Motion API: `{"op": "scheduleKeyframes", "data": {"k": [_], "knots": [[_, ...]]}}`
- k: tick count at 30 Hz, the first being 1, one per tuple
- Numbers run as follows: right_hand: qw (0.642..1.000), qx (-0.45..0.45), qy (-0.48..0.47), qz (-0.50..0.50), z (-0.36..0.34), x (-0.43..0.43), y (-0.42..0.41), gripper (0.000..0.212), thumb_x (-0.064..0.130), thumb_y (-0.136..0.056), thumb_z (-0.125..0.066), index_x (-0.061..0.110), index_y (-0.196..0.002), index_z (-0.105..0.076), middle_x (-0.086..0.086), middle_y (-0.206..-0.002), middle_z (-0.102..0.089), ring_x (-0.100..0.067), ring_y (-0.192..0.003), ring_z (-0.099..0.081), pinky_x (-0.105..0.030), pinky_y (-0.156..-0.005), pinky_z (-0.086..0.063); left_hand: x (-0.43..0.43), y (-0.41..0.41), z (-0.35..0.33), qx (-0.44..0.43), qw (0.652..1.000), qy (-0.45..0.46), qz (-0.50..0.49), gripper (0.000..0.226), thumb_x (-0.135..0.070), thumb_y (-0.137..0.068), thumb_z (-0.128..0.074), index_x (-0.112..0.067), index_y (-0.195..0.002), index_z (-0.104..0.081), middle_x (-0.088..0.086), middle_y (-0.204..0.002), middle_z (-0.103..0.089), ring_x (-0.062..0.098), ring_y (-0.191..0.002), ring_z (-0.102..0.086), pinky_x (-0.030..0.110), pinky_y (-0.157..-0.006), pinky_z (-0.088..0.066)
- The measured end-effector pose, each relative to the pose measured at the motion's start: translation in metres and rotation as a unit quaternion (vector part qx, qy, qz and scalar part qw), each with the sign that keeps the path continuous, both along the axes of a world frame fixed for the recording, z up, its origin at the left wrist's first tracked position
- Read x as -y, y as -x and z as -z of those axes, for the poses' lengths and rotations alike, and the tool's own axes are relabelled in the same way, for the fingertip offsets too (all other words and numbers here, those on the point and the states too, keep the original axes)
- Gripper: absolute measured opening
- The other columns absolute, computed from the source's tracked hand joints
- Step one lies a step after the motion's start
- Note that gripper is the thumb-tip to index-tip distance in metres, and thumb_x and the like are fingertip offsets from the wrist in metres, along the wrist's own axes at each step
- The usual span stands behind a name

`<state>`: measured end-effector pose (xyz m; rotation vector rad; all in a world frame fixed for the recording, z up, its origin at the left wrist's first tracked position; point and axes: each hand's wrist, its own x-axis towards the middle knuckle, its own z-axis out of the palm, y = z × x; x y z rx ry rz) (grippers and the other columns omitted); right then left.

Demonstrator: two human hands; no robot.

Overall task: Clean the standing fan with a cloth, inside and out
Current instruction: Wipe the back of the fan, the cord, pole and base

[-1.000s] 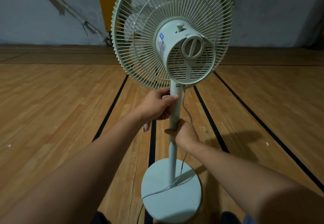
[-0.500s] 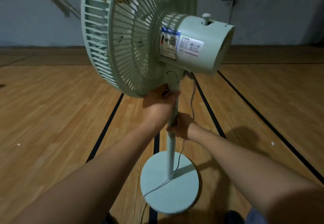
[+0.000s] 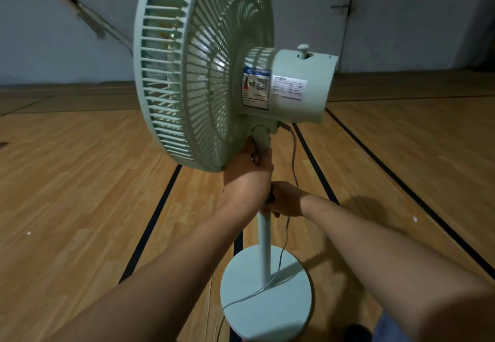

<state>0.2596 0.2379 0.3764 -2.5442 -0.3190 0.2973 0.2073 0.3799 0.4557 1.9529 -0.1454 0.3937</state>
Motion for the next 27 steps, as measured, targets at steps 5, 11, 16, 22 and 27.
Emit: {"op": "scheduleKeyframes", "data": {"k": [5, 11, 16, 22, 27], "knots": [[1.0, -0.011, 0.013, -0.026, -0.002, 0.007, -0.006, 0.03, 0.012, -0.097, -0.066, 0.023, -0.07, -0.06, 0.01, -0.051, -0.06, -0.001, -0.046, -0.054, -0.02, -0.057, -0.045, 0.013, 0.015, -0.011, -0.013, 0.998, -0.066, 0.003, 0.053, -0.044, -0.111, -0.055, -0.021, -0.158, -0.05, 0.006, -0.125, -0.075, 0.027, -0.115, -0.072, 0.042, -0.104, -0.056], [0.999, -0.014, 0.013, -0.047, -0.001, 0.008, -0.005, 0.028, 0.015, -0.102, -0.065, 0.024, -0.076, -0.059, 0.007, -0.063, -0.06, 0.0, -0.05, -0.054, -0.021, -0.057, -0.046, 0.016, 0.023, -0.008, -0.011, 0.993, -0.113, -0.004, 0.07, -0.042, -0.112, -0.054, -0.022, -0.172, -0.023, 0.012, -0.146, -0.063, 0.028, -0.129, -0.066, 0.048, -0.114, -0.051], [0.999, -0.031, -0.026, -0.031, -0.003, 0.009, 0.012, 0.017, 0.018, -0.108, -0.058, 0.022, -0.092, -0.06, 0.0, -0.081, -0.068, -0.006, -0.061, -0.064, -0.026, -0.064, -0.054, 0.01, 0.029, 0.002, -0.018, 0.987, -0.153, 0.04, 0.089, -0.05, -0.106, -0.064, -0.019, -0.174, -0.015, 0.008, -0.166, -0.045, 0.028, -0.151, -0.048, 0.046, -0.123, -0.042], [0.99, -0.088, -0.107, -0.007, -0.011, 0.021, 0.038, 0.009, 0.023, -0.106, -0.06, 0.02, -0.115, -0.058, -0.01, -0.108, -0.065, -0.029, -0.086, -0.068, -0.042, -0.077, -0.054, -0.016, 0.046, 0.025, -0.075, 0.969, -0.188, 0.139, 0.115, -0.04, -0.089, -0.088, -0.024, -0.173, -0.011, 0.008, -0.161, -0.031, 0.016, -0.131, -0.054, 0.02, -0.1, -0.05], [0.995, -0.086, -0.019, 0.05, -0.008, 0.042, 0.046, 0.024, 0.021, -0.106, -0.061, 0.015, -0.129, -0.061, -0.008, -0.107, -0.075, -0.019, -0.085, -0.079, -0.03, -0.071, -0.061, -0.043, 0.05, 0.037, -0.131, 0.966, -0.128, 0.181, 0.022, -0.008, -0.103, -0.065, -0.011, -0.125, -0.059, 0.007, -0.1, -0.07, 0.003, -0.081, -0.072, 0.02, -0.067, -0.06]]}}
